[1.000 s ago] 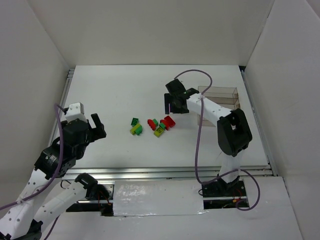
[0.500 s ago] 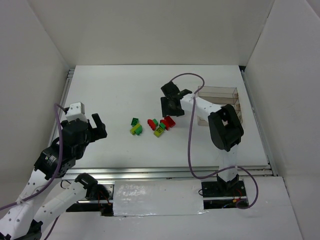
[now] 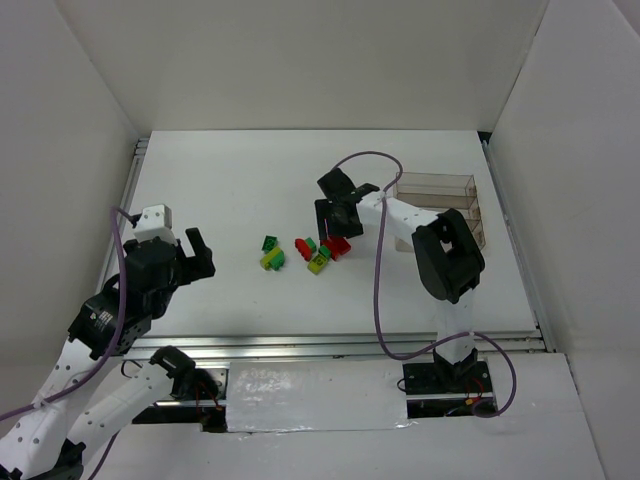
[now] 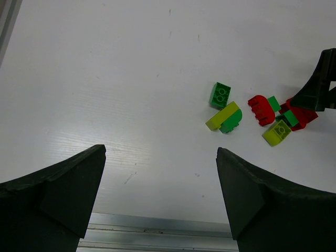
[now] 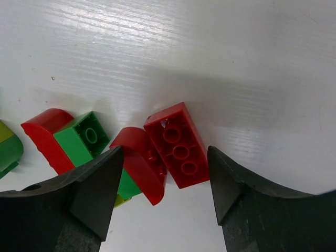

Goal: Sort the legos into containers by color

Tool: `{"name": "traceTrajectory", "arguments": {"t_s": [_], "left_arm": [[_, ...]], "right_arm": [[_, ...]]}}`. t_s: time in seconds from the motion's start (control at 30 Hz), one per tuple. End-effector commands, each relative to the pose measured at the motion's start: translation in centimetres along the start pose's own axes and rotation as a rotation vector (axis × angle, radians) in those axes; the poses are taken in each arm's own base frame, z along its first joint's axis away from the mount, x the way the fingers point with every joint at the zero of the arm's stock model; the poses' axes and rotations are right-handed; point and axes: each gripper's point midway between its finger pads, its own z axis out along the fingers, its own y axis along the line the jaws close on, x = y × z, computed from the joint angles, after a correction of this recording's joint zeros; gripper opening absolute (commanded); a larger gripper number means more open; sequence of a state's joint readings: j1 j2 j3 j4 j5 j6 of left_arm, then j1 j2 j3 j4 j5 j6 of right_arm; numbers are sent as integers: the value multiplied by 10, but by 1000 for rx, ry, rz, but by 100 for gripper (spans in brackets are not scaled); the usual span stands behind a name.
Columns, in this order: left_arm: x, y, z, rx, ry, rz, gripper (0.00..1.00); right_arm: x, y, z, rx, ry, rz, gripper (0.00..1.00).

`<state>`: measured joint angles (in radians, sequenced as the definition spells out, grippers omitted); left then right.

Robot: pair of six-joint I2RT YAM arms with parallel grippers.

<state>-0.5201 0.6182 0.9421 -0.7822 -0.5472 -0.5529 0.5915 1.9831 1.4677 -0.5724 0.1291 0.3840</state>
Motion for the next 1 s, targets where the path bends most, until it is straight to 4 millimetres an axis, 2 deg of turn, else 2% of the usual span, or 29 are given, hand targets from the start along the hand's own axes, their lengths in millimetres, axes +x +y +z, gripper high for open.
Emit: {"name": "traceTrajectory", "arguments": {"t_s": [0.0, 0.27, 0.43, 0.63, 0.83, 0.97], "left_arm": [[-8, -6, 2, 24, -33, -9, 100], [-8, -7, 2, 32, -33, -7, 100], [-7, -8, 2, 38, -32, -5, 99], [-8, -8, 1, 42, -33, -5, 100], [-8, -8, 0, 47, -35, -5, 100], [-8, -10, 1, 51, -33, -3, 99]], "right_arm": [[-5, 8, 1, -20, -27, 4, 72], [-28, 4, -12, -42, -104, 101, 72], [-32, -15, -5, 5, -101, 147, 72], [-21, -24, 9, 46, -58, 132, 71], [-6, -19, 2, 0, -45, 96, 71], [5, -23, 6, 33, -21, 81, 71]]}}
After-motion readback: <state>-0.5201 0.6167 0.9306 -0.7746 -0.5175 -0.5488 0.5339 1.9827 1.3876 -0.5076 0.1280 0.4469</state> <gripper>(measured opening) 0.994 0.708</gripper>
